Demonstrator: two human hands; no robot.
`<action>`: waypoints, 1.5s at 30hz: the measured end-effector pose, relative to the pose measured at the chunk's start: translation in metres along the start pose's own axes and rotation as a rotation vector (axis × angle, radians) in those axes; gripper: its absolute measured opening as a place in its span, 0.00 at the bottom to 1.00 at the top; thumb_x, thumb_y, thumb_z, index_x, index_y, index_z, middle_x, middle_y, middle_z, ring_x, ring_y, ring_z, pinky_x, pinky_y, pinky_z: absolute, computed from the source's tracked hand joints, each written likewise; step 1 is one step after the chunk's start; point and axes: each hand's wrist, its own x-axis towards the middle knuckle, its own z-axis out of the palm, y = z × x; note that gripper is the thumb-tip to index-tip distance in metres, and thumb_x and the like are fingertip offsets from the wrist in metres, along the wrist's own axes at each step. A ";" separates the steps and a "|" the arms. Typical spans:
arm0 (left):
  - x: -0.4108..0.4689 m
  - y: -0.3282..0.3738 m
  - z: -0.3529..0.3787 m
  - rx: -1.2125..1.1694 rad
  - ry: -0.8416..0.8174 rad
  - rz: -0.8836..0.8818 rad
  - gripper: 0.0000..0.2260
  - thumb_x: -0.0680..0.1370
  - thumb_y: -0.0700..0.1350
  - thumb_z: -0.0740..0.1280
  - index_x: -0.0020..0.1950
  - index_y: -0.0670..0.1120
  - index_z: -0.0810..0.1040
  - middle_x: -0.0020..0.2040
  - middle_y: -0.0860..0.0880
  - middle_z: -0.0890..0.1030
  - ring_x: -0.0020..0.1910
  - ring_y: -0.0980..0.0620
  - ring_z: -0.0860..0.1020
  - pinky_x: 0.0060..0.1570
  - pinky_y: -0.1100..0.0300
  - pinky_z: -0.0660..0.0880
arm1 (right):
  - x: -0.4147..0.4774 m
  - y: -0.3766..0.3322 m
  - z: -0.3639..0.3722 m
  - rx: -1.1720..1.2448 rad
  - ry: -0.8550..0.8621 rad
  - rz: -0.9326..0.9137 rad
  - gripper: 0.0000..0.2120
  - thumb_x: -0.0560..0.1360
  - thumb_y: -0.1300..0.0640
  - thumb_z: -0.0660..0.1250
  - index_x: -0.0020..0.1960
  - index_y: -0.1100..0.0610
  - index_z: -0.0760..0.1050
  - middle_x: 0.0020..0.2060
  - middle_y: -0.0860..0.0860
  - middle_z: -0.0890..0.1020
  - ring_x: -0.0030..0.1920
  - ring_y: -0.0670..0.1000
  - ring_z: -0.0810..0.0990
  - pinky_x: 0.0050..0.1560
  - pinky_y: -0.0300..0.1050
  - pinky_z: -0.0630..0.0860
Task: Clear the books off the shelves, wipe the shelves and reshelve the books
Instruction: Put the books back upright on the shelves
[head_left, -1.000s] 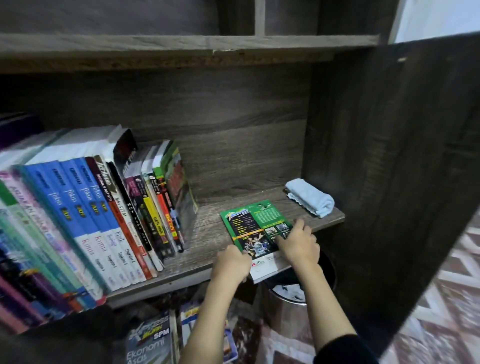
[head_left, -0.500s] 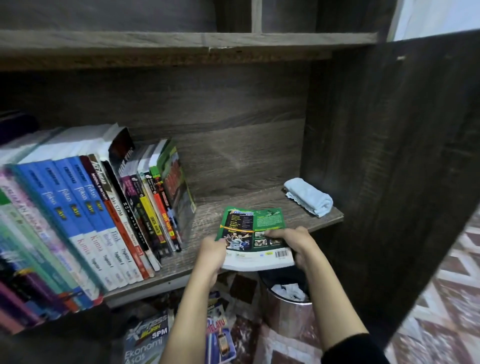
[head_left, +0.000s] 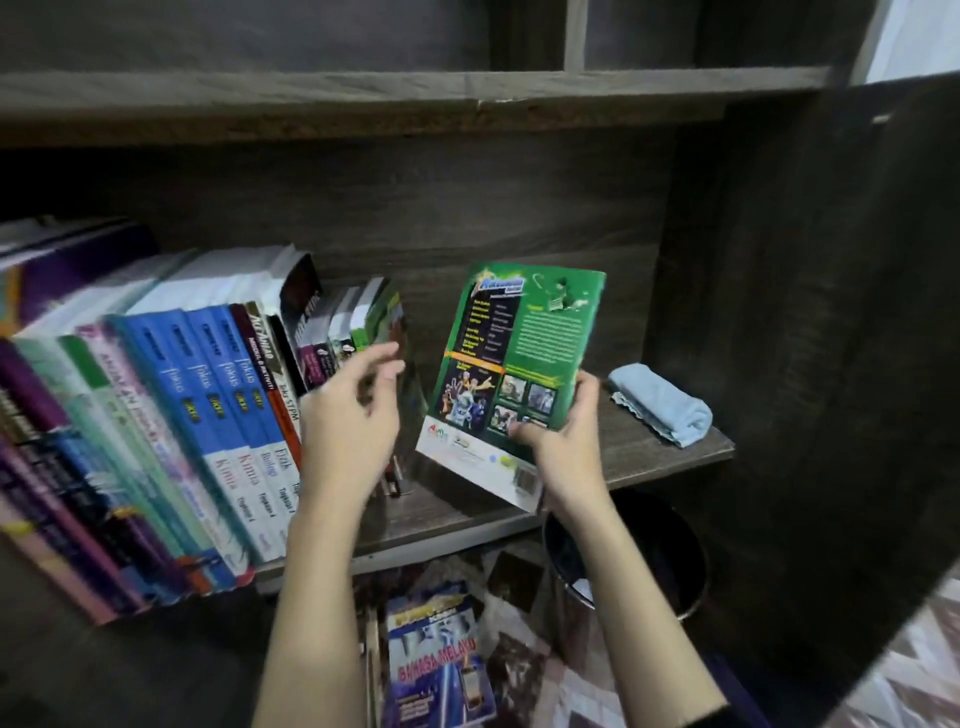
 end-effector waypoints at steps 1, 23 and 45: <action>0.001 0.002 -0.006 0.000 0.057 0.050 0.10 0.79 0.43 0.62 0.58 0.51 0.79 0.45 0.56 0.82 0.23 0.58 0.70 0.25 0.67 0.68 | -0.004 0.004 0.009 -0.073 0.004 -0.049 0.29 0.69 0.78 0.64 0.57 0.49 0.62 0.50 0.48 0.79 0.53 0.48 0.80 0.58 0.49 0.76; 0.005 -0.021 -0.009 0.430 -0.142 0.207 0.38 0.74 0.46 0.70 0.77 0.56 0.51 0.71 0.65 0.48 0.72 0.65 0.40 0.67 0.67 0.31 | -0.013 0.071 0.082 -0.462 -0.430 -0.020 0.31 0.67 0.63 0.72 0.60 0.41 0.61 0.57 0.45 0.79 0.56 0.56 0.79 0.54 0.49 0.74; 0.011 -0.033 0.016 0.535 0.133 0.252 0.37 0.66 0.41 0.77 0.72 0.46 0.66 0.70 0.49 0.71 0.69 0.49 0.68 0.70 0.59 0.49 | 0.000 0.106 0.068 -0.622 -0.365 0.030 0.28 0.72 0.62 0.72 0.70 0.49 0.69 0.68 0.46 0.72 0.69 0.42 0.68 0.61 0.25 0.59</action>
